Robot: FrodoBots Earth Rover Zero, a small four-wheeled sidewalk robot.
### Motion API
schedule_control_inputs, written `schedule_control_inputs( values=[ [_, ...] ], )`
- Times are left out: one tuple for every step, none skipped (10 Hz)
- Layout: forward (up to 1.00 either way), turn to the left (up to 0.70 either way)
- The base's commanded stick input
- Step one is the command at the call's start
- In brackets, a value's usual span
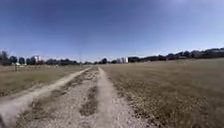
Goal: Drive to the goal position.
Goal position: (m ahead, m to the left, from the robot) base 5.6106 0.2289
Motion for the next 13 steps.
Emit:
schedule_control_inputs(
  values=[
    [0.7, 0.0],
    [0.7, 0.0],
    [0.7, 0.0],
    [0.7, 0.0],
    [0.7, 0.0],
    [0.7, 0.0],
    [0.7, 0.0],
    [0.7, 0.0],
    [0.7, 0.0],
    [0.7, 0.0],
    [0.7, 0.0],
    [0.7, 0.0],
    [0.7, 0.0]
  ],
)
